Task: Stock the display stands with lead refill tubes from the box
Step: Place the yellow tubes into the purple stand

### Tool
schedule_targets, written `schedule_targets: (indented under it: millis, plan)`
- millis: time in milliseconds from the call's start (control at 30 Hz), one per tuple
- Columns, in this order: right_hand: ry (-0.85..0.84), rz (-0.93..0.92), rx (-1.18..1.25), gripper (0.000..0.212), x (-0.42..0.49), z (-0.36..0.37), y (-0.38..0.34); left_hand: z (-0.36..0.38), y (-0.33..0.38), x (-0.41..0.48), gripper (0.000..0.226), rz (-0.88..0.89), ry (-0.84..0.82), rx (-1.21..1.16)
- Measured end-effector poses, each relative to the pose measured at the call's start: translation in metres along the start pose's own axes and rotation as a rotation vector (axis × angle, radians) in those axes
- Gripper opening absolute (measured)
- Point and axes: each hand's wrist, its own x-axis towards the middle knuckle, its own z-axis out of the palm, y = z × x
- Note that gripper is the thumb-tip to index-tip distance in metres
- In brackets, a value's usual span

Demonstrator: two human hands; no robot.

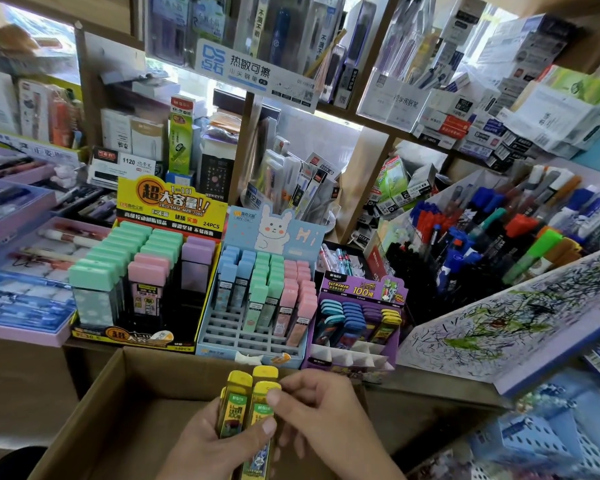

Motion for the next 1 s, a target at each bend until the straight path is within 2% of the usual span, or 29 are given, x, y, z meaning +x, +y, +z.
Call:
schedule_targets:
  millis: [200, 300, 500, 633, 800, 1000]
  plan:
    - [-0.013, 0.007, 0.025, 0.019, 0.001, 0.000, -0.002, 0.002, 0.000, -0.003, 0.025, -0.064, 0.042, -0.077]
    - [-0.026, 0.014, 0.025, 0.019, 0.002, -0.003, 0.001, 0.000, -0.002, -0.003, 0.026, -0.099, 0.054, -0.138]
    - [0.053, -0.017, 0.050, 0.015, 0.004, -0.020, 0.002, -0.002, 0.000, 0.001, 0.015, -0.095, 0.145, -0.097]
    - [0.127, -0.116, 0.053, 0.004, -0.001, -0.043, -0.005, -0.004, 0.001, 0.001, 0.014, -0.116, 0.113, -0.106]
    - [0.247, -0.262, -0.015, 0.017, -0.009, -0.082, -0.020, -0.003, -0.002, 0.002, 0.015, -0.104, 0.118, -0.150]
    - [0.442, -0.448, -0.152, 0.020, -0.012, -0.130, -0.030, -0.002, -0.001, 0.003, 0.018, -0.122, 0.097, -0.174]
